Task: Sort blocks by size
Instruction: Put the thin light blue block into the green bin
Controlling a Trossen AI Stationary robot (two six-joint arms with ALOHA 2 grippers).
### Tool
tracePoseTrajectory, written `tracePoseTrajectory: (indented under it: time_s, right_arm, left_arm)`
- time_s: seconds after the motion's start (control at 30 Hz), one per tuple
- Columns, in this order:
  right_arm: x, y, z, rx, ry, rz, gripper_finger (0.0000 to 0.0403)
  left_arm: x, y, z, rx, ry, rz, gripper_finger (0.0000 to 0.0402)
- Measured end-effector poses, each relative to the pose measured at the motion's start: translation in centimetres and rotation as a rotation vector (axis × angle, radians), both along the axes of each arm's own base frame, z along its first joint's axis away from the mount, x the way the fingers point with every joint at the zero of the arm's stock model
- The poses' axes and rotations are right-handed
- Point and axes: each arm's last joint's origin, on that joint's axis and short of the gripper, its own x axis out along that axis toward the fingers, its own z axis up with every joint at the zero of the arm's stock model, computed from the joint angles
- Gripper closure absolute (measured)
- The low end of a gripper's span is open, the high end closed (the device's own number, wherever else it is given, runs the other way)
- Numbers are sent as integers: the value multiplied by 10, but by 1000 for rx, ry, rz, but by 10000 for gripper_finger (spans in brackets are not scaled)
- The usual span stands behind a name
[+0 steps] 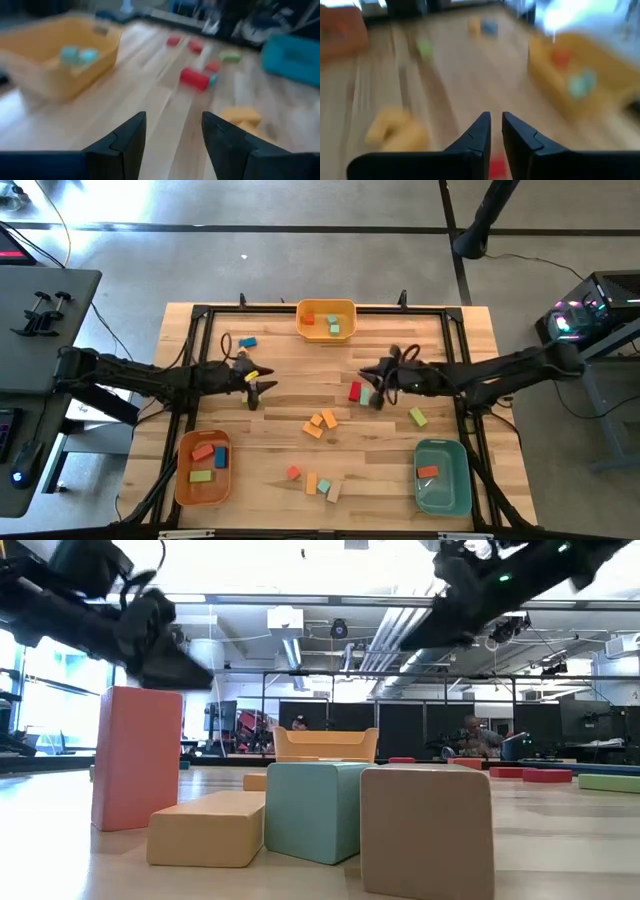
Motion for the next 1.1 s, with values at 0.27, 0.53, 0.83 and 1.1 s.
tracePoseTrajectory:
  time_s: [0.27, 0.53, 0.83, 1.1]
  right_arm:
    - [-8, 7, -19, 277, 304, -7, 272]
    - [25, 12, -61, 227, 424, 216, 138]
    - [37, 9, -54, 44, 552, 211, 121]
    - [22, 6, -72, 123, 601, 147, 121]
  left_arm:
    - [4, -3, 14, 97, -123, -52, 225]
    - [4, -3, 14, 96, -123, -55, 225]
    - [5, -5, 12, 61, -118, -60, 225]
    - [8, -12, 4, 53, -75, -85, 225]
